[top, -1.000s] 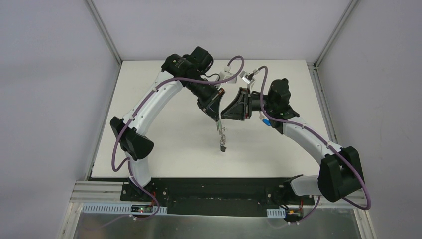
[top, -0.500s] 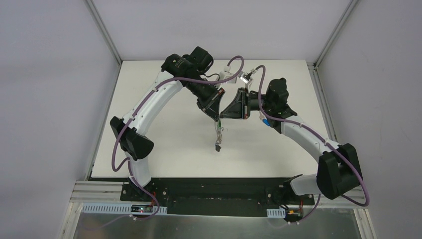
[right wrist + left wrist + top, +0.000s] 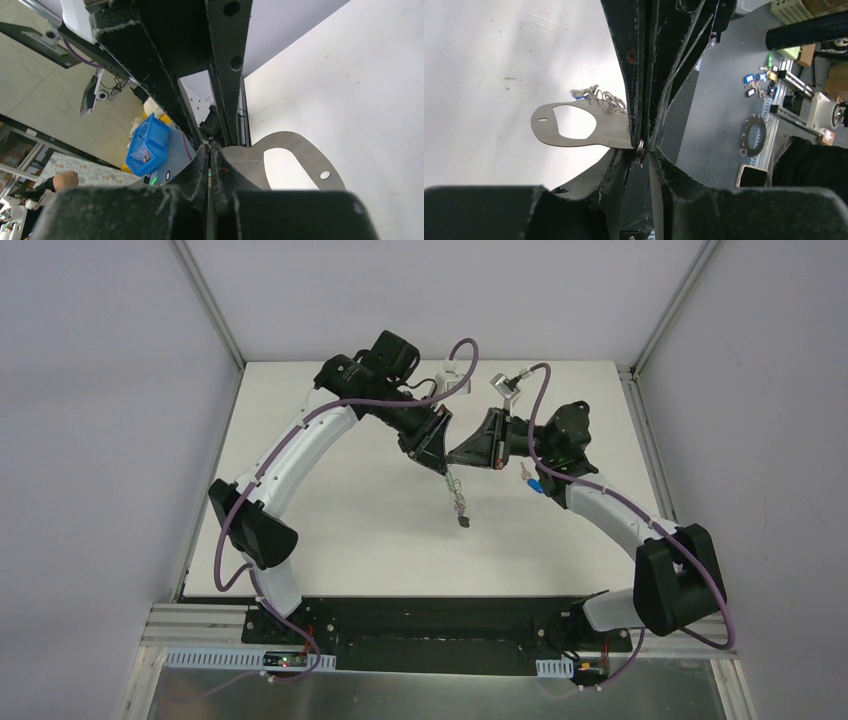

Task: Put the keys on the keyring
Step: Adjust the key on the keyring.

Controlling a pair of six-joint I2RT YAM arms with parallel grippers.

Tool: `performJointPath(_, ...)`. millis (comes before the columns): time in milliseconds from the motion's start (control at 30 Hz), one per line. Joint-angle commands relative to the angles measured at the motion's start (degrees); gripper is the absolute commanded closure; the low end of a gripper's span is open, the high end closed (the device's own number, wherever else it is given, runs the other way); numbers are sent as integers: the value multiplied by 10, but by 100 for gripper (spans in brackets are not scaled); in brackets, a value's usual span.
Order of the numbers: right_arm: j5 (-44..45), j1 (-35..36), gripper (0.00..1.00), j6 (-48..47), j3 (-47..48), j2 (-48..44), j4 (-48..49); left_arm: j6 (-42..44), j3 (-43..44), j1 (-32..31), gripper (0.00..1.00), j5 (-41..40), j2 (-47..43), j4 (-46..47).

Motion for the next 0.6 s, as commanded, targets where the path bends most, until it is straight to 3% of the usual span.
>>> performJointPath(0,40,-4,100,53,4,2,96,-38,-12,1,73,28,-28,64)
performJointPath(200,34,-13,100,51,-2,-1,98,-46,-15,15,71,34,-33,74)
performJointPath(567,23,-16,100,56,0,6,106,-63,-42,34,77,65,-49,103)
